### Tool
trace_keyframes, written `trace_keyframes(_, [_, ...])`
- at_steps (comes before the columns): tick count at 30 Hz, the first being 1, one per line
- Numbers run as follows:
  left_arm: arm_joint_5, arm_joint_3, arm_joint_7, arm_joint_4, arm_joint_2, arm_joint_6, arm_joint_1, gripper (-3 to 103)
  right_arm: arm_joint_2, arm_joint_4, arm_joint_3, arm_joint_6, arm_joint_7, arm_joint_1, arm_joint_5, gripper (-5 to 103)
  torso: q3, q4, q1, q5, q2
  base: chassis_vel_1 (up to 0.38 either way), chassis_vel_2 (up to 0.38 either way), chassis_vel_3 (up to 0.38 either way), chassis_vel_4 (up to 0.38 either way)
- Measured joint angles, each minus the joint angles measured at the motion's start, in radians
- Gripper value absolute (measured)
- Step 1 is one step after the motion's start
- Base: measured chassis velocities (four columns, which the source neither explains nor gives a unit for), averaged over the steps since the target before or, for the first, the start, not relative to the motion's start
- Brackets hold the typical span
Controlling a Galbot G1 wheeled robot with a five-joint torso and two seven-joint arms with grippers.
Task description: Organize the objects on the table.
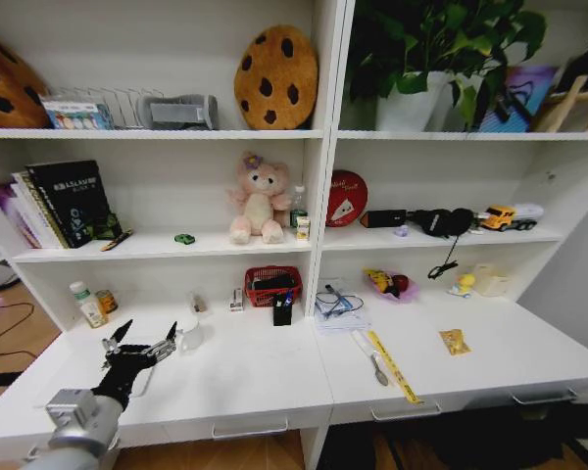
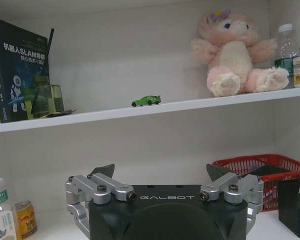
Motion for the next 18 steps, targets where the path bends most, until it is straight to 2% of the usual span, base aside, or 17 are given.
trace_keyframes(1, [0.0,0.0,0.0,0.0,0.0,0.0,0.0,100,0.0,0.0,0.0,0.0,0.0,0.0,0.0,24,0.0,0.0,0.0,0.0,0.0,0.0,0.0,0.0,0.0])
trace_keyframes(3, [0.0,0.0,0.0,0.0,0.0,0.0,0.0,100,0.063,-0.132,-0.006,-0.007,-0.028,0.112,-0.044,24,0.0,-0.0002,0.0,-0.0004,0.0,0.0,0.0,0.0,0.0])
trace_keyframes(9, [0.0,0.0,0.0,0.0,0.0,0.0,0.0,100,0.141,-0.282,-0.036,0.011,-0.054,0.273,-0.076,24,0.0,0.0003,0.0,-0.0008,0.0,0.0,0.0,0.0,0.0])
trace_keyframes(11, [0.0,0.0,0.0,0.0,0.0,0.0,0.0,100,0.194,-0.378,-0.056,0.043,-0.073,0.363,-0.11,24,0.0,0.0,0.0,-0.0004,0.0,0.0,0.0,0.0,0.0])
trace_keyframes(12, [0.0,0.0,0.0,0.0,0.0,0.0,0.0,100,0.194,-0.378,-0.056,0.043,-0.073,0.363,-0.11,24,0.0,0.0,0.0,-0.0004,0.0,0.0,0.0,0.0,0.0])
trace_keyframes(14, [0.0,0.0,0.0,0.0,0.0,0.0,0.0,100,0.258,-0.497,-0.074,0.065,-0.076,0.451,-0.132,24,0.0,0.0003,0.0,-0.001,0.0,0.0,0.0,0.0,0.0])
trace_keyframes(15, [0.0,0.0,0.0,0.0,0.0,0.0,0.0,100,0.258,-0.497,-0.074,0.065,-0.076,0.451,-0.132,24,0.0,0.0003,0.0,-0.001,0.0,0.0,0.0,0.0,0.0])
trace_keyframes(17, [0.0,0.0,0.0,0.0,0.0,0.0,0.0,100,0.317,-0.617,-0.081,0.117,-0.078,0.526,-0.179,24,0.0,-0.0001,0.0,-0.0001,0.0,0.0,0.0,0.0,0.0])
trace_keyframes(18, [0.0,0.0,0.0,0.0,0.0,0.0,0.0,100,0.317,-0.617,-0.081,0.117,-0.078,0.526,-0.179,24,0.0,-0.0001,0.0,-0.0001,0.0,0.0,0.0,0.0,0.0])
